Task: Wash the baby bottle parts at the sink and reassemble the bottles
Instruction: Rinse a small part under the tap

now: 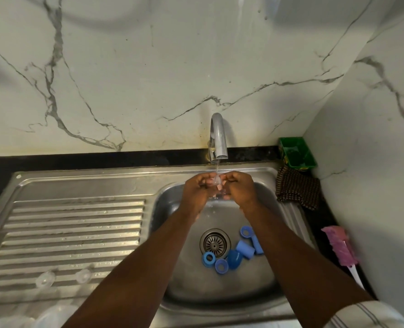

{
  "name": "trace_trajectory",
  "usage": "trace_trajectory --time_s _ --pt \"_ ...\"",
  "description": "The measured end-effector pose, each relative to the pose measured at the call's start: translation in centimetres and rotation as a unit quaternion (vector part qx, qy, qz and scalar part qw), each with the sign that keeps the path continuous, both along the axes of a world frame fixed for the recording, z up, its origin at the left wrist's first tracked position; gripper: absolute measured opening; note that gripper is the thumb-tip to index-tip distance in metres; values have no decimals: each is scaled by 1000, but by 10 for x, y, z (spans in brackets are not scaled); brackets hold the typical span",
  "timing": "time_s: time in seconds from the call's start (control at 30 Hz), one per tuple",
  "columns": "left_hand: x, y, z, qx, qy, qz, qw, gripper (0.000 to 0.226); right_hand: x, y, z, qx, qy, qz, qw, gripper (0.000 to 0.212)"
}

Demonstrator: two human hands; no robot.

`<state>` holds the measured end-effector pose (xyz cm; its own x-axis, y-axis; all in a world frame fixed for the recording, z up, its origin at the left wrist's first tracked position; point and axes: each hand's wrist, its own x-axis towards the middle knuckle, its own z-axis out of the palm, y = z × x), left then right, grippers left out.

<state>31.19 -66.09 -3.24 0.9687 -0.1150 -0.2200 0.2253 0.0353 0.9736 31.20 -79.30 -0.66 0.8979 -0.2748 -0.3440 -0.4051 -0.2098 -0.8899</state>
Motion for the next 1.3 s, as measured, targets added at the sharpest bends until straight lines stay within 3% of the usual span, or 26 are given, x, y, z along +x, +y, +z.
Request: trace_trajectory --time_s 0.13,0.27,0.4,0.53,0.6,0.77,0.87,1.07,1.3 --pt "1 -1 0 48 -29 -22 998 30 -10 2 3 -37 32 78 996 7" --pt "3 7 1 63 6 -26 998 28 -14 4 -1 -54 -4 83 995 16" --pt "7 18 -1 104 9 -44 994 39 -10 4 -1 -55 7 106 993 11" --pt "6 15 6 102 7 -14 995 22 -6 11 -1 -30 -17 95 995 16" --pt "6 13 4 83 28 -19 996 17 -6 14 -2 -30 3 107 994 6" --pt "7 6 4 103 44 -29 993 6 -10 5 -5 -22 46 118 992 13" --pt "12 6 1 122 91 -54 987 13 -15 1 0 -29 72 125 989 17" --pt "-3 6 5 80 222 -50 971 6 -28 -5 4 85 88 87 989 20" --pt "-43 -3 -4 70 261 -78 960 12 -71 -29 -21 29 80 71 994 11"
